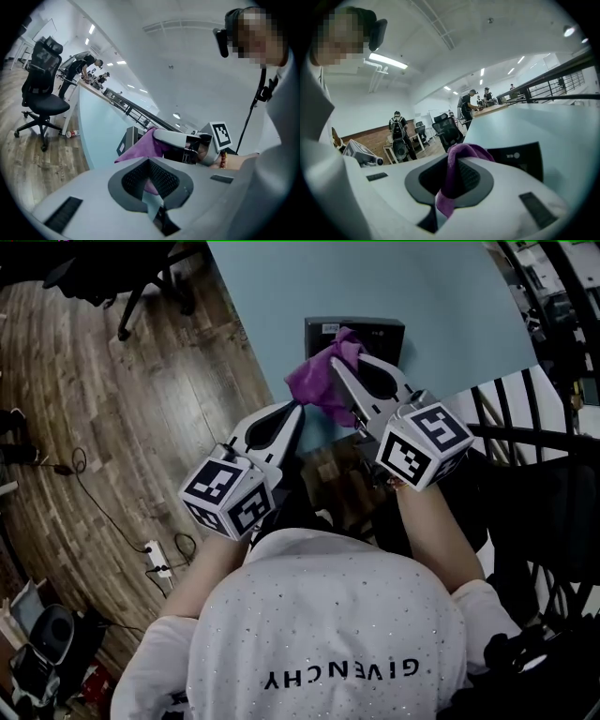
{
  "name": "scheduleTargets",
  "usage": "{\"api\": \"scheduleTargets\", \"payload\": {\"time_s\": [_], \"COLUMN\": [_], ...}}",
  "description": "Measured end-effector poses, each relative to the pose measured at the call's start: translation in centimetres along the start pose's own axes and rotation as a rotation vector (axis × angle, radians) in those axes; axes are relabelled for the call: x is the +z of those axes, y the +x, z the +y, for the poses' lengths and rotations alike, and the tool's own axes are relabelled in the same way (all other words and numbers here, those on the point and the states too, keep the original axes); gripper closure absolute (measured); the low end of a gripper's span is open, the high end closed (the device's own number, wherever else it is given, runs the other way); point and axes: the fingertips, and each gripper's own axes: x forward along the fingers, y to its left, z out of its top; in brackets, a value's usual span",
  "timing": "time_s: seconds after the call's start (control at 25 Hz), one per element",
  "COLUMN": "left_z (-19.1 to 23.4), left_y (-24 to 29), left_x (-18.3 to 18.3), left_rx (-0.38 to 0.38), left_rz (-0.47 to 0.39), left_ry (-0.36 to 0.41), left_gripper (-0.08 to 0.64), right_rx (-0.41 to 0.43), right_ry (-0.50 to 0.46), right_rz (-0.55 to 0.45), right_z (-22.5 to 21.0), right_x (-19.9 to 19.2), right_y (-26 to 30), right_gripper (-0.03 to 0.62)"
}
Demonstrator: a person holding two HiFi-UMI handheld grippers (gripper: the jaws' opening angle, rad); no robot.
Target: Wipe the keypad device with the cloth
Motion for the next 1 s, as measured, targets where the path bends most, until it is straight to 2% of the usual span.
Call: {"api": "scheduleTargets", "payload": {"time_s": [0.24,0.48,0.68,1.0], "left_z": [2.6,3.2,3.8,4.9], "left_y": [0.7,2.0,2.9,4.9], "left_x": [4.2,8.4,9.9,12.5], "left_rx": [-0.004,-0.061,-0.117,-0.183], "left_rz": [-0.017,0.009,0.083,0.139], "left_ry": [-0.094,-0.048,-0.01,0.044], "left_gripper": [0.56,0.56,0.56,0.56], "right_rx": [0.013,0.004,-0.085,-0.24], "right_ry": [0.11,0.143,0.184,0.273], "right_rz": [0.026,0.075,0.079,-0.009], "right_z": [0.2,-1.0,-3.2,-7.5], "right_x": [-0.3,-0.7,-0.9,-0.4], "right_y": [2.5,2.0,0.4,-2.6], "right_gripper": [0.566,0.566,0.566,0.566]}}
